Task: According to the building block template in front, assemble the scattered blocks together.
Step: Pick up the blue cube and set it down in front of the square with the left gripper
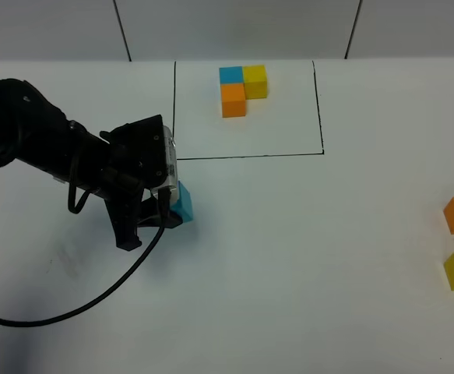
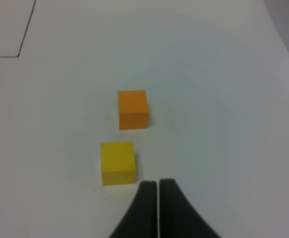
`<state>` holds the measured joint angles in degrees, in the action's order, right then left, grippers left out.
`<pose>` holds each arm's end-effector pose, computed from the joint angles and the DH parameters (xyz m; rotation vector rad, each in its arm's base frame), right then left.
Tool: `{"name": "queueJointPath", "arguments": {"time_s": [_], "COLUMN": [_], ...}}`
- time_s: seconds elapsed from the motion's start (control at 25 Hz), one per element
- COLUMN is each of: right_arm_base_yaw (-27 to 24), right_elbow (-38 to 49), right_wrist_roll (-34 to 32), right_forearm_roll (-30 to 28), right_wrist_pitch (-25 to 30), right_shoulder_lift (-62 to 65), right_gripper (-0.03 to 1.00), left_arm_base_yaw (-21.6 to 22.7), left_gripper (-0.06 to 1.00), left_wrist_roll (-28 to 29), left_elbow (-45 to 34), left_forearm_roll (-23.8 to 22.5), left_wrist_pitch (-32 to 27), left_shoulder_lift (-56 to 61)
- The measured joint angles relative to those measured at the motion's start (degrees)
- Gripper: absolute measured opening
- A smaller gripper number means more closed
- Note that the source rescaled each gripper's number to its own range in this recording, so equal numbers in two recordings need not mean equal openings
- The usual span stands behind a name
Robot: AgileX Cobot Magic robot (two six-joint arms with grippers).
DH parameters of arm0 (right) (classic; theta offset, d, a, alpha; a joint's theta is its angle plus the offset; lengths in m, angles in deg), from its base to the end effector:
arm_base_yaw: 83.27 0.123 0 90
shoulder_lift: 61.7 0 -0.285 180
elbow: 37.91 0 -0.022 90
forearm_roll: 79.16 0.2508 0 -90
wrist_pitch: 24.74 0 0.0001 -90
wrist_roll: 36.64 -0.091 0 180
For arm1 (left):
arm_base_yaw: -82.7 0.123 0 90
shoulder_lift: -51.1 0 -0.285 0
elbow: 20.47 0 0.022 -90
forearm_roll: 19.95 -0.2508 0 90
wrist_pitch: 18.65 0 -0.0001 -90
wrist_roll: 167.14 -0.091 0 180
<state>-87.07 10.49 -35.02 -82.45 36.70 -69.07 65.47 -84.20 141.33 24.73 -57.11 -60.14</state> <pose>-0.0071 -0.0041 0.2772 0.0423 2.0463 -0.1278 0.3132 -0.1389 0.1700 1.7071 1.9830 -0.3870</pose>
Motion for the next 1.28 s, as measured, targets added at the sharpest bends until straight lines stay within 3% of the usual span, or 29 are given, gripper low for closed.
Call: {"name": "queueJointPath", "arguments": {"time_s": [0.6, 1.28], "right_arm_base_yaw": [0.0, 0.0], "right_elbow": [0.0, 0.0], "right_wrist_roll": [0.0, 0.0], "right_forearm_roll": [0.0, 0.0], "right_wrist_pitch": [0.0, 0.0], "right_shoulder_lift": [0.0, 0.0], "right_gripper": [0.01, 0.01], "left_arm_base_yaw": [-0.4, -4.3], "left_gripper": [0.54, 0.54], "left_wrist_roll": [0.4, 5.4], "left_elbow": [4.8, 9.6], "left_forearm_roll": [-13.2, -19.5], "left_wrist_pitch": [-2.7, -4.0], "left_shoulder_lift": [-4.5, -5.9]}}
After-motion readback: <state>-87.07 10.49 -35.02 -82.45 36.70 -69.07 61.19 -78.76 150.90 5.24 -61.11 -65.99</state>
